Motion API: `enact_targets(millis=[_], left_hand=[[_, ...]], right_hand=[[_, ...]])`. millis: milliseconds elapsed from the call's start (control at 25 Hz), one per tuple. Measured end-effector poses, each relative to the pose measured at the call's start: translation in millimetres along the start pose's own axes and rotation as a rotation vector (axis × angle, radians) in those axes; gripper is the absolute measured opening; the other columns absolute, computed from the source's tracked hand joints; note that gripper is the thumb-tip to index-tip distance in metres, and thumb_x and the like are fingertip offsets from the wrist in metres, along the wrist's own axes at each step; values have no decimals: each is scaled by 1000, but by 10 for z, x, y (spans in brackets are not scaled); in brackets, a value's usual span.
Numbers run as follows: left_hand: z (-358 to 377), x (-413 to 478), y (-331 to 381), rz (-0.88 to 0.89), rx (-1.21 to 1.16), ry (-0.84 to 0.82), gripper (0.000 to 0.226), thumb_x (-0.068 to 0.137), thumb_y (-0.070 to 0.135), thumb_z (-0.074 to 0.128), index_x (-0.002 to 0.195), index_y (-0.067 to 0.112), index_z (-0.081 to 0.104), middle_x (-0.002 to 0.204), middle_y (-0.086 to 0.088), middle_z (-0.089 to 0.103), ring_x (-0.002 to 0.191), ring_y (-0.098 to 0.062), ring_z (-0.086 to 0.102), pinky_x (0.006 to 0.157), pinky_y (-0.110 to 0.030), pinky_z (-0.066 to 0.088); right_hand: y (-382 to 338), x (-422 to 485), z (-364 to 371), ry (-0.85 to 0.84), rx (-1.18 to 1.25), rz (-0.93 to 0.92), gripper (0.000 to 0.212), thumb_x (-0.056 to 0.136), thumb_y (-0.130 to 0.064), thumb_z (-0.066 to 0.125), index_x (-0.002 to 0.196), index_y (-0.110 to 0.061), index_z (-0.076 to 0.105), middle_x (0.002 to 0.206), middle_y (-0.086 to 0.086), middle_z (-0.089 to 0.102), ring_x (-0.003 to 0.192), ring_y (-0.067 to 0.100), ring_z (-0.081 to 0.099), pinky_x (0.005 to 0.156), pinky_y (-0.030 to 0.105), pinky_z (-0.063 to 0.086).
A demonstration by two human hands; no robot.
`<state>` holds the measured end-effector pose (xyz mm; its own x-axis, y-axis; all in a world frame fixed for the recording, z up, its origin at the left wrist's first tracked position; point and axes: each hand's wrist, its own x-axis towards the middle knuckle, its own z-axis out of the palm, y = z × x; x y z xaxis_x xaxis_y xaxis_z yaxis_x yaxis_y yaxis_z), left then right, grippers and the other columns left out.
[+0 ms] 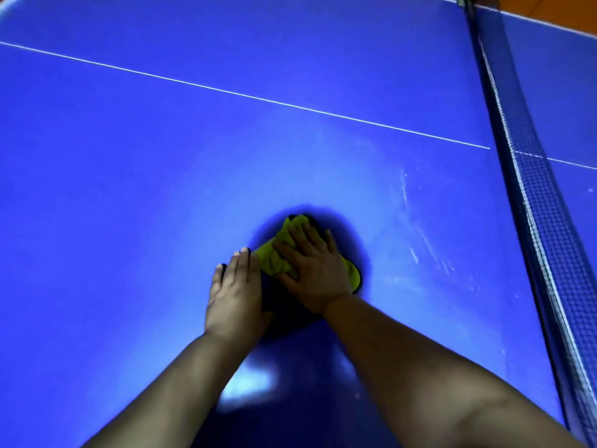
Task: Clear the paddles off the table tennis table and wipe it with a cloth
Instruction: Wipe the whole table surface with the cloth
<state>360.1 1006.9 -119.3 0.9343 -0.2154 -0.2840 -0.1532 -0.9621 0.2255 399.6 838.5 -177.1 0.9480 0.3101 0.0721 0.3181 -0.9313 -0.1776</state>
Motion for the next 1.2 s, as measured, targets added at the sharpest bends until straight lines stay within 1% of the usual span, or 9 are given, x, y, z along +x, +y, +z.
enact_targets(millis=[160,320,400,480,600,840,1000,1120,1200], left_hand=[[-84,743,200,-55,32,-18,114,71,51,68,148,9,-4,157,-7,-8,144,-19,-8,114,-38,-8],[-147,1261,345,-53,147,-174,118,71,50,70,148,10,-9,156,-8,-15,143,-20,-12,116,-38,-8],[-172,1343,407,-59,240,-223,114,76,48,66,147,7,-13,155,-12,-17,143,-23,-12,117,-39,-6],[-187,1377,491,-68,321,-279,111,80,47,62,145,3,-16,154,-16,-18,143,-27,-12,116,-41,-6],[-237,1445,593,-118,368,-330,110,81,43,63,144,1,-18,153,-17,-20,143,-28,-13,116,-41,-7],[-212,1419,587,-178,352,-352,114,77,46,65,145,7,-19,153,-11,-23,142,-21,-16,114,-37,-9],[-247,1357,582,-178,282,-314,119,73,49,70,146,12,-16,154,-6,-21,143,-17,-15,115,-34,-6],[-239,1322,567,-173,232,-275,121,70,50,73,147,14,-13,155,-4,-18,143,-16,-14,115,-34,-5],[-220,1230,576,-157,218,-185,118,71,49,71,148,14,-10,156,-5,-15,144,-17,-12,116,-36,-3]], right_hand=[[568,950,-7,-53,30,41,63,79,-63,36,135,-37,51,153,-1,36,143,25,28,114,54,16],[1167,1937,-27,-46,-55,16,62,82,-65,42,138,-37,48,154,1,34,142,27,28,111,57,21],[1407,2300,-23,-106,-51,53,64,84,-62,50,143,-43,36,159,-6,21,147,20,15,116,50,10],[1617,2552,-46,-104,46,81,62,86,-56,54,144,-44,34,159,-9,17,147,15,9,118,42,3],[1940,2749,-118,-78,136,106,56,90,-44,54,144,-40,38,158,-8,20,147,14,12,118,35,4],[2326,2391,-168,-27,159,279,58,88,-37,55,144,-34,40,158,-4,22,147,18,14,118,35,4],[2188,1842,-240,-109,-6,235,61,90,-47,53,147,-34,34,159,3,19,147,26,13,117,44,6],[1931,1290,-282,-162,-31,127,70,83,-64,35,145,-32,38,158,8,21,145,32,18,114,52,14],[1711,874,-311,-177,11,114,82,72,-69,18,144,-34,39,158,7,21,145,31,16,115,50,11]])
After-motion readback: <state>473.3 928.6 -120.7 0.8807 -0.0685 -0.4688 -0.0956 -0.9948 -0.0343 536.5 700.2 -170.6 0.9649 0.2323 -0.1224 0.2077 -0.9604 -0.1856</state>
